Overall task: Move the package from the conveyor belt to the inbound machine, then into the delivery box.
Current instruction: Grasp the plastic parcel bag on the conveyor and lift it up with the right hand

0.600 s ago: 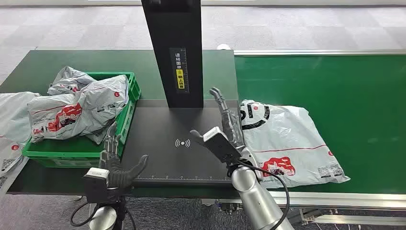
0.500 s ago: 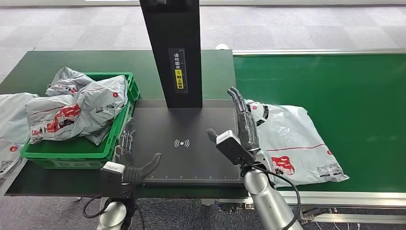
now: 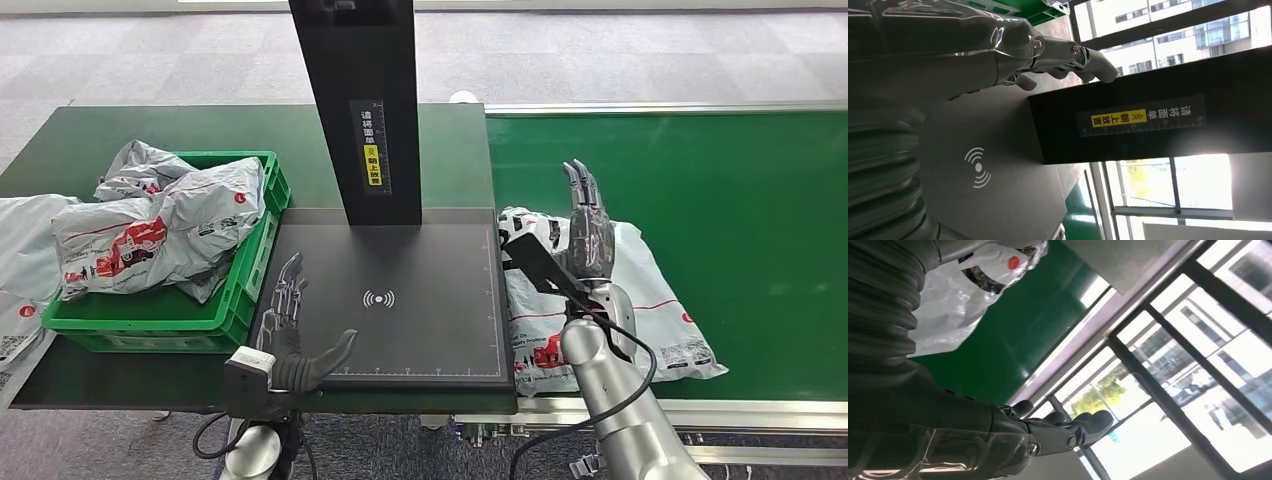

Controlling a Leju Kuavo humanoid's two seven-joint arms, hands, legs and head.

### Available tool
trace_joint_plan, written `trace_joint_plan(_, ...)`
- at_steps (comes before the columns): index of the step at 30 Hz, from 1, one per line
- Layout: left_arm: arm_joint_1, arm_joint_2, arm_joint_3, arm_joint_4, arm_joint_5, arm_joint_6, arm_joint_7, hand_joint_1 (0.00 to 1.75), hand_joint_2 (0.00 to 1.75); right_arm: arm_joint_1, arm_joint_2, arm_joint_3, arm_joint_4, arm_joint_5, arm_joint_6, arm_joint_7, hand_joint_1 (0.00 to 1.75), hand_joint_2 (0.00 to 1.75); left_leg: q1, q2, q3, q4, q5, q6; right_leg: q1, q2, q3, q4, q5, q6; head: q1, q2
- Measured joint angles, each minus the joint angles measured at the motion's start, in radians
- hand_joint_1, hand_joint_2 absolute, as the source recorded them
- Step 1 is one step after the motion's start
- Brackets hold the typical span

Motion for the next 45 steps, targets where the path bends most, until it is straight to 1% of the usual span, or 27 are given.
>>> trace_joint_plan(2,0.000,0.000,-0.004,0.006,0.005,0.000,-0.003,0.00,1.75,-0.025,-0.004,-0.014,0.054,0.018,0.014,0.073,0.00,1.75,0.000,0.000,0.000,0.000,0.000,0.000,0.000,0.000,0.000,0.000,0.000,0.000,0.000,0.000)
trace_joint_plan(5,-0.002,0.000,-0.007,0.016,0.011,0.001,-0.003,0.00,1.75,-0.054,-0.011,-0.028,0.133,0.049,0.062,0.166,0.00,1.75,0.000,0.000,0.000,0.000,0.000,0.000,0.000,0.000,0.000,0.000,0.000,0.000,0.000,0.000)
trace_joint_plan(13,-0.009,0.000,-0.013,0.039,0.017,0.006,-0.003,0.00,1.75,-0.083,-0.029,-0.035,0.313,0.194,0.266,0.415,0.00,1.75,0.000,-0.001,0.000,0.000,0.000,0.000,0.000,0.000,0.000,0.000,0.000,0.000,0.000,0.000)
trace_joint_plan(17,-0.017,0.000,-0.018,0.043,0.017,0.009,0.002,0.00,1.75,-0.082,-0.043,-0.022,0.366,0.265,0.316,0.504,0.00,1.75,0.000,-0.001,-0.001,0.000,0.000,0.000,0.000,0.000,0.000,0.000,0.000,0.000,0.000,0.000)
trace_joint_plan(22,-0.023,0.000,-0.028,0.043,0.017,0.013,0.017,0.00,1.75,-0.081,-0.059,-0.001,0.399,0.344,0.336,0.600,0.00,1.75,0.000,-0.001,0.000,0.000,0.000,0.000,0.000,0.000,0.000,0.000,0.000,0.000,0.000,0.000)
trace_joint_plan(23,-0.025,0.000,-0.031,0.044,0.017,0.013,0.019,0.00,1.75,-0.081,-0.062,0.003,0.404,0.354,0.339,0.612,0.03,1.75,0.000,-0.001,0.000,0.000,0.000,0.000,0.000,-0.001,0.000,0.000,0.000,0.000,0.000,0.000)
trace_joint_plan(26,-0.032,0.000,-0.034,0.047,0.017,0.013,0.023,0.00,1.75,-0.081,-0.066,0.009,0.416,0.370,0.350,0.635,1.34,1.75,0.000,-0.001,0.000,0.000,0.000,0.000,0.000,-0.001,0.000,0.000,0.000,0.000,0.000,0.000)
trace_joint_plan(27,-0.034,0.000,-0.035,0.047,0.017,0.013,0.026,0.00,1.75,-0.079,-0.067,0.010,0.418,0.373,0.354,0.639,1.75,1.75,0.000,-0.001,0.000,0.000,0.000,0.000,0.000,-0.001,0.000,0.000,0.000,0.000,0.000,0.000)
trace_joint_plan(35,-0.038,0.000,-0.040,0.053,0.019,0.012,0.031,0.00,1.75,-0.065,-0.071,0.005,0.424,0.367,0.361,0.626,1.75,1.75,0.000,-0.001,0.000,0.000,0.000,0.000,0.000,-0.001,0.001,0.000,0.000,0.001,0.000,0.000)
trace_joint_plan(45,-0.052,0.002,-0.051,0.077,0.031,0.013,0.028,0.00,1.75,-0.057,-0.072,-0.047,0.418,0.344,0.361,0.546,1.75,1.75,0.000,-0.001,0.001,0.001,0.000,0.000,0.000,-0.001,0.001,0.000,0.000,0.001,0.000,0.000)
